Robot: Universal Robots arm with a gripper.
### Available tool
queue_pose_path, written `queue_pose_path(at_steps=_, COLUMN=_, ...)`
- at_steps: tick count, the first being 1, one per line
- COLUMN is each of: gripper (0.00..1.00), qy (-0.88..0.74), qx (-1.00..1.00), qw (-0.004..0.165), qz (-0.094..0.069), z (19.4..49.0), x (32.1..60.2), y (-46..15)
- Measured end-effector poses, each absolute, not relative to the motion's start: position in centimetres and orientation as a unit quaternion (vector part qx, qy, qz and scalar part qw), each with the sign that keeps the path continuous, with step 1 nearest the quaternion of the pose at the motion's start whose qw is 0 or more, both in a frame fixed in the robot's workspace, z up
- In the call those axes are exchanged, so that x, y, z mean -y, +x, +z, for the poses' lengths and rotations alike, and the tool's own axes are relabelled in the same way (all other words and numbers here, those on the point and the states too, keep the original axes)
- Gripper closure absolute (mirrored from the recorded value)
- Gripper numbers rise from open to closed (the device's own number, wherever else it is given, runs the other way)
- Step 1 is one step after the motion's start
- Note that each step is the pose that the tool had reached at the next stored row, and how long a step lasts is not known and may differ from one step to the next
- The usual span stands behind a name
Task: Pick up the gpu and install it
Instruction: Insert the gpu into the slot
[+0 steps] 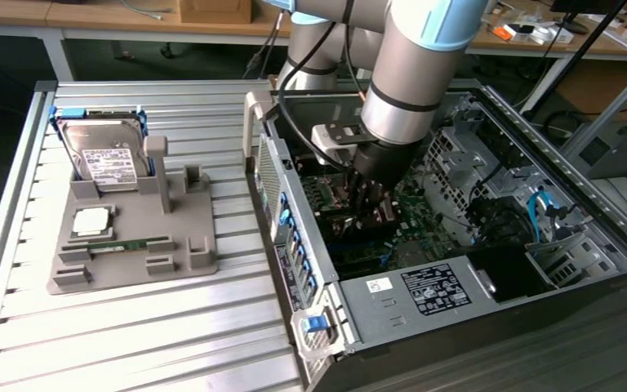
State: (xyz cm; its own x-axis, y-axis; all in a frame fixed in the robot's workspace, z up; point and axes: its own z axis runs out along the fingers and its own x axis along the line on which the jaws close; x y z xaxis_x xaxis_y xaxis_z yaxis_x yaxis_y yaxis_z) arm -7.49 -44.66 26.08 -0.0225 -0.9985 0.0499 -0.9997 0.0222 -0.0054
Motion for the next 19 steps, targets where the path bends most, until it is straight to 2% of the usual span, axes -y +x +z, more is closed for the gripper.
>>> queue_pose_path(at_steps=19, gripper=0.73, qy=0.699, qx=0.715, qw=0.017, qz=0.02, z=25.85, x=44.74, y=-7.48)
